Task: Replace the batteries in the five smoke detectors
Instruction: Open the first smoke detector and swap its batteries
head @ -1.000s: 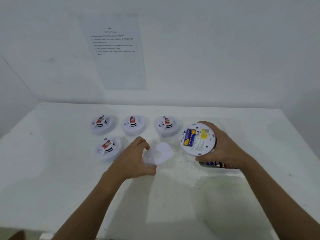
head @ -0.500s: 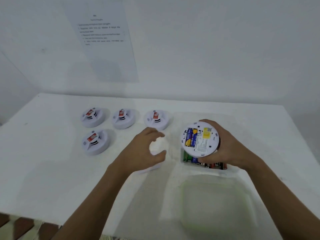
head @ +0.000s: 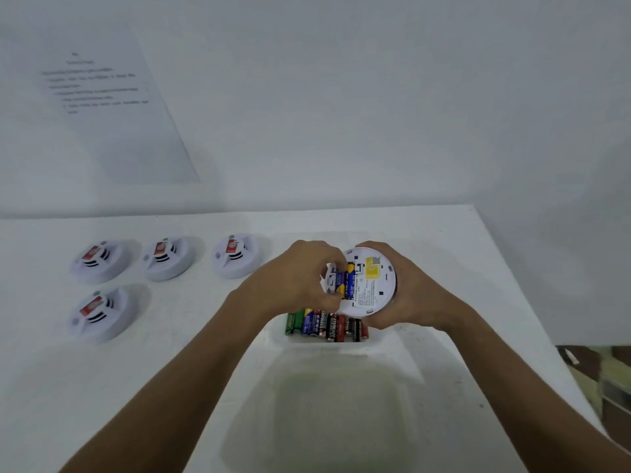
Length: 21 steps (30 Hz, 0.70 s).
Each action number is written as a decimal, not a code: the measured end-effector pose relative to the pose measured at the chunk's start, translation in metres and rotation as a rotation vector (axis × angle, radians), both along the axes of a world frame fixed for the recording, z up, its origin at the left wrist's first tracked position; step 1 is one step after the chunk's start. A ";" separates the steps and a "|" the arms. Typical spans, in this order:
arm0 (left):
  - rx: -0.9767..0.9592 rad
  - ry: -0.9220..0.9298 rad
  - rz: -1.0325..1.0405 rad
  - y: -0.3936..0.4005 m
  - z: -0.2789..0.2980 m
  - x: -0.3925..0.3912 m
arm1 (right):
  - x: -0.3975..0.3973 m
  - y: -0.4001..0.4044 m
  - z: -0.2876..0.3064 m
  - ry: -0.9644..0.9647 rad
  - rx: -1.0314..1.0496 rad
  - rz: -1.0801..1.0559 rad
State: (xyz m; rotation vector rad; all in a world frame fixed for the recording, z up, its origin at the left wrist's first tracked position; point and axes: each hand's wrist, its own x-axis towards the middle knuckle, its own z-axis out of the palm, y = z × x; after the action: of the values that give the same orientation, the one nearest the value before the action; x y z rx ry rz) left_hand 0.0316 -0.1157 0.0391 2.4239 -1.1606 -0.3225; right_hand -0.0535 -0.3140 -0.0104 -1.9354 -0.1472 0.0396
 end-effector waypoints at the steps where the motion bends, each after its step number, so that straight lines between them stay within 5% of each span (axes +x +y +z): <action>1: 0.038 -0.030 -0.015 -0.005 -0.001 -0.001 | 0.000 -0.003 -0.003 0.002 -0.004 -0.001; 8: 0.146 -0.206 -0.094 -0.014 -0.006 -0.008 | 0.003 -0.019 -0.007 0.027 0.001 0.034; 15: -0.149 -0.318 -0.072 -0.004 -0.013 -0.007 | 0.018 -0.021 -0.001 0.004 0.054 0.001; 21: -0.233 -0.030 0.163 0.001 -0.012 0.012 | 0.031 -0.016 0.000 -0.008 0.056 -0.023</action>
State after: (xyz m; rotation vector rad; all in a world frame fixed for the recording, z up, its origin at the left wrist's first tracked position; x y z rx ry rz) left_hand 0.0434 -0.1146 0.0267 2.3050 -0.9476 -0.0954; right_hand -0.0227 -0.3305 -0.0103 -1.8818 -0.1297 0.0122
